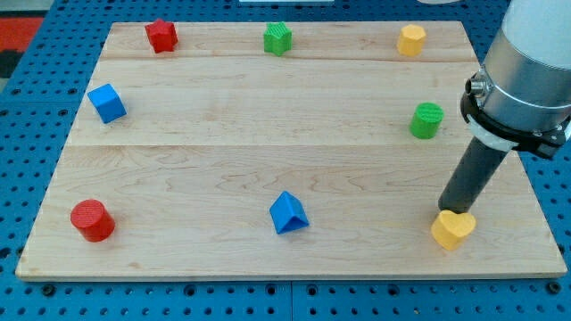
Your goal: Move the green circle to the bottom left of the green star
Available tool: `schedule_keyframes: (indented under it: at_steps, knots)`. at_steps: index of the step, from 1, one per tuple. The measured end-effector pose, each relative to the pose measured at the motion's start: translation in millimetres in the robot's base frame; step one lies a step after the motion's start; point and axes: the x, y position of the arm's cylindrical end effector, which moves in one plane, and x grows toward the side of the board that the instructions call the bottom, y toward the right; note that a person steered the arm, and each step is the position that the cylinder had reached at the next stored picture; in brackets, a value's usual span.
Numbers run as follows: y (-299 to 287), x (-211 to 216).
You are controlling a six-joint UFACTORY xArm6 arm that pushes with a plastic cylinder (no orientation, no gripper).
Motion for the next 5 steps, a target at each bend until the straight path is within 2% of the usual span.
schedule_keyframes:
  at_steps: [1, 2, 3, 4, 5]
  knots:
    - [9.2, -2.1]
    - [38.0, -26.3]
    - [54.5, -77.9]
    - [17.9, -105.7]
    - [-65.9, -123.2]
